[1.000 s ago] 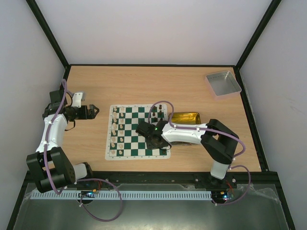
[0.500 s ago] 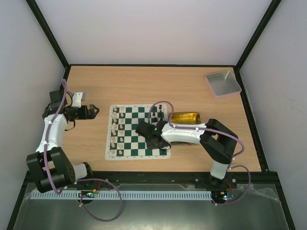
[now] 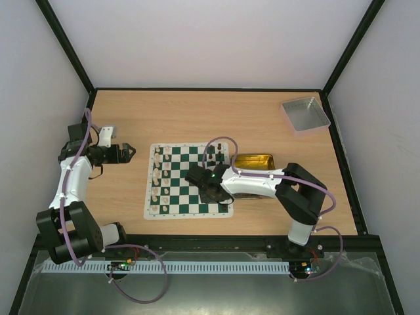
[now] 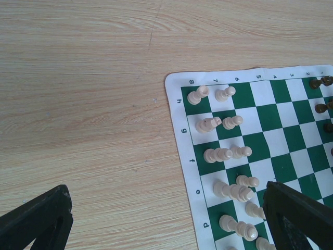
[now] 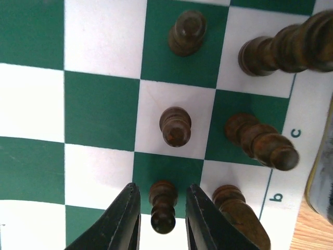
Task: Set up the chess pieces on the board
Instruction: Place the chess piece on the chessboard, then pick up the chess piece from the storage box.
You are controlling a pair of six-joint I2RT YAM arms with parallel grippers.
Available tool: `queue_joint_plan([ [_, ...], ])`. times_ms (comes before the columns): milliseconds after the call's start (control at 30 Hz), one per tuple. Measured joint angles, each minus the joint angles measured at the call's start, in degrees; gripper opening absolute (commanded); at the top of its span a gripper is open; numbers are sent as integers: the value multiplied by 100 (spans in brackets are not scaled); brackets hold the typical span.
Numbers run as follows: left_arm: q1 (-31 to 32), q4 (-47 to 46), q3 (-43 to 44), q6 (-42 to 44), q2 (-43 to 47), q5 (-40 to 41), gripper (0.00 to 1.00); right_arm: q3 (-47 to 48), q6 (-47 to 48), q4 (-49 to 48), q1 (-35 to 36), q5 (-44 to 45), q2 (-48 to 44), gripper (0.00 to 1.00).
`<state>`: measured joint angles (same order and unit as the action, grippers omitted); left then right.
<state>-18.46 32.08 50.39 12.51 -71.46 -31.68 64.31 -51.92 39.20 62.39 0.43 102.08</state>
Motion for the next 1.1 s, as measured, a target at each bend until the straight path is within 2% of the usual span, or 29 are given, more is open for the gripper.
queue_joint_plan([
  [267,0,133,188,101,22,74,99,280,4,289,-190,168,-525,24],
  [500,-74,238,350,396,212,487,99,186,48,457,-649,350,-1008,24],
  [667,-129,229,-131,444,953,564,99,-321,138,603,-1429,490,-1598,24],
  [833,-136,190,-258,442,1580,455,99,-831,219,667,-2232,570,-2037,24],
  [1100,-136,166,-258,402,1342,428,99,-1432,413,553,-3279,334,-2243,24],
])
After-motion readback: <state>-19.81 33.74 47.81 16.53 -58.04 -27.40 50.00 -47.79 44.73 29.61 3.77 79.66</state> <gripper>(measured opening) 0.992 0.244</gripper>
